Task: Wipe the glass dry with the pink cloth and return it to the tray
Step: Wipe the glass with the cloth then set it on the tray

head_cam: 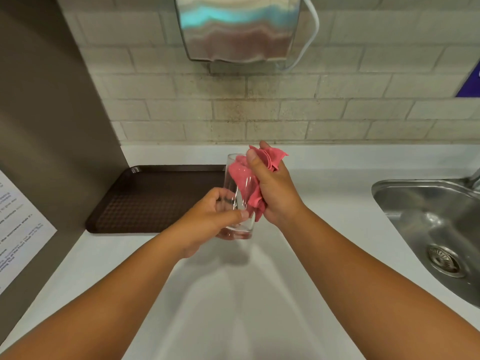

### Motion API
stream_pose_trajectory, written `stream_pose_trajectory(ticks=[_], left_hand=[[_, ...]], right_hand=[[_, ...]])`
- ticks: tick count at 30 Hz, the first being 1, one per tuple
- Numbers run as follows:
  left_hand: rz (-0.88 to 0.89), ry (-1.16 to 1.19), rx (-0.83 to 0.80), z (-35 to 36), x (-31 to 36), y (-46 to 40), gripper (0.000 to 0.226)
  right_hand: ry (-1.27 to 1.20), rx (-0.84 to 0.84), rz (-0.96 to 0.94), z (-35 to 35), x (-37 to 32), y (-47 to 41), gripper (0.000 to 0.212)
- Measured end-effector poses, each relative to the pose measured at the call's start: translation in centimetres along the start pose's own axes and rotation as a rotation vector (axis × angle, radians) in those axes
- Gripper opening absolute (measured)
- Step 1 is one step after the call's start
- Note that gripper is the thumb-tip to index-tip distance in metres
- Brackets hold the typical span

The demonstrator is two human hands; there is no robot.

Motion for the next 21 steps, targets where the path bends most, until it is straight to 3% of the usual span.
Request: stream_pose_trajectory(ticks=[4, 8, 12, 16, 21], left_hand=[[-0.081, 0.025, -0.050, -0.9, -2.1, -0.1, 0.072], [-0.080, 0.009, 0.041, -2.7, -3.4, -0.8, 0.078], [-0.065, -0.029, 0.154, -4.8, -3.4, -2.3, 0.070], [-0.060, -0.096, 0.225, -6.5, -3.4, -4.4, 0.068], [-0.062, -0.143, 0.230, -7.3, -3.7, -6.1, 0.065]], right_hand=[[-0.052, 0.048, 0.029, -1.7, -0.2, -1.2, 0.069], [0.087, 0.080, 0.031, -3.7, -0.2, -1.6, 0.053], [0.154, 0.049, 0.097, -5.4, 1.1, -1.0, 0.043], [0.198, 0.036, 0.179, -6.6, 2.0, 0.0, 0.066], [0.219, 0.040, 0.202, -7.3, 2.6, 0.4, 0.054]])
Point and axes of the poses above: each hand's wrist, its own y-axis away from the middle knuckle, its own z-axis out of the palm, x = y × z, the point moved 3 cm from there along -y, towards the middle knuckle, and after that the axes turned 8 degrees about -z, right-handed, at the moved point
